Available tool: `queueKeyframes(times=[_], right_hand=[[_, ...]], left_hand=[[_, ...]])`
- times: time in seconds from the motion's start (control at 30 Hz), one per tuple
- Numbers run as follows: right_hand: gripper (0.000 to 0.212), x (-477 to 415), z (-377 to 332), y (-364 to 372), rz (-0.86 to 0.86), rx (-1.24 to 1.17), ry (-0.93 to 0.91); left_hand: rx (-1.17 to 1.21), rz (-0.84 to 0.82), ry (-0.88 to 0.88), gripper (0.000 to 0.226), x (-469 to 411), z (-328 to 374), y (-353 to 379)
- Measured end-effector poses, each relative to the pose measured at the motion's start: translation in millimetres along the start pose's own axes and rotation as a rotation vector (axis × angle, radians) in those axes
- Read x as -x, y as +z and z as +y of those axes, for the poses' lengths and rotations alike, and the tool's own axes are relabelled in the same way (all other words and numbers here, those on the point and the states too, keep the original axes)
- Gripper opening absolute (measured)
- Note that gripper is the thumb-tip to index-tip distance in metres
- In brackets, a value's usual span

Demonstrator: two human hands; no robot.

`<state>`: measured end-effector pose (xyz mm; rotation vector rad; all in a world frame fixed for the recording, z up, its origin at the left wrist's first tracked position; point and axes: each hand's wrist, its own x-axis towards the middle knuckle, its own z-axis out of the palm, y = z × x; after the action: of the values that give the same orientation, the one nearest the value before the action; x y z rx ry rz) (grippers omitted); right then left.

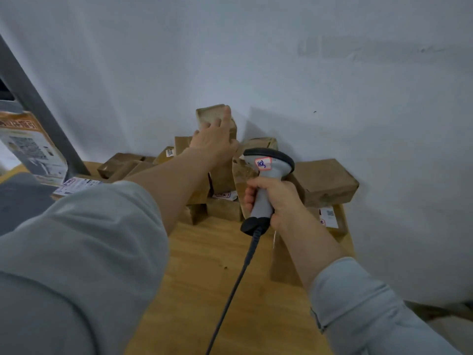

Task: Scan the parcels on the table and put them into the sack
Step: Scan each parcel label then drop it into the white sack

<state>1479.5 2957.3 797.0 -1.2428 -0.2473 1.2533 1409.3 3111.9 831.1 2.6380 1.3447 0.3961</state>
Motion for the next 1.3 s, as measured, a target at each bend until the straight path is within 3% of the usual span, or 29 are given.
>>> queueKeyframes(times=[0.1, 0.23, 0.37, 0.47, 0.57, 0.67, 0.77, 0.87, 0.97, 1.07, 1.13, 1.23, 1.3], right_hand=[[0.012, 5, 3, -3, 0.006, -0.004, -0.017], [0.015, 12, 9, -6, 0.008, 0.003, -0.032], [0.016, 23, 14, -6, 0.0, 0.007, -0.026], [0.014, 35, 21, -9, 0.001, 0.05, -0.015], [0.018, 48, 31, -12, -0.004, 0.077, 0.034], [0.02, 64, 46, -14, 0.015, 0.102, 0.06], [0.012, 82, 66, -16, 0.059, 0.087, 0.062], [0.011, 98, 89, -18, 0.091, 0.111, 0.073], [0.012, 110, 116, -21, 0.117, 0.183, 0.101], [0.009, 118, 144, -23, 0.127, 0.243, 0.143], [0.005, 120, 162, -22, 0.119, 0.261, 0.193], [0.007, 121, 184, -19, 0.15, 0.281, 0.226], [0.01, 122, 197, -17, 0.158, 0.275, 0.235]], left_hand=[[-0.066, 0.07, -0.094, 0.052, 8, 5, 2], [-0.001, 0.167, -0.23, 0.059, 17, 9, 8], [0.205, 0.168, -0.355, 0.044, 20, 4, 12], [0.392, 0.143, -0.424, 0.056, 33, -9, 7], [0.577, 0.186, -0.465, 0.087, 68, -29, 4], [0.535, 0.195, -0.387, 0.115, 131, -46, 7], [0.38, 0.089, -0.28, 0.117, 209, -68, 24], [0.282, 0.051, -0.111, 0.108, 281, -96, 43], [0.115, 0.153, 0.207, 0.1, 338, -128, 74], [0.045, 0.243, 0.359, 0.066, 387, -148, 100], [0.01, 0.209, 0.422, 0.057, 408, -160, 108], [0.081, 0.068, 0.365, 0.074, 426, -169, 106], [0.248, 0.074, 0.135, 0.073, 429, -167, 103]])
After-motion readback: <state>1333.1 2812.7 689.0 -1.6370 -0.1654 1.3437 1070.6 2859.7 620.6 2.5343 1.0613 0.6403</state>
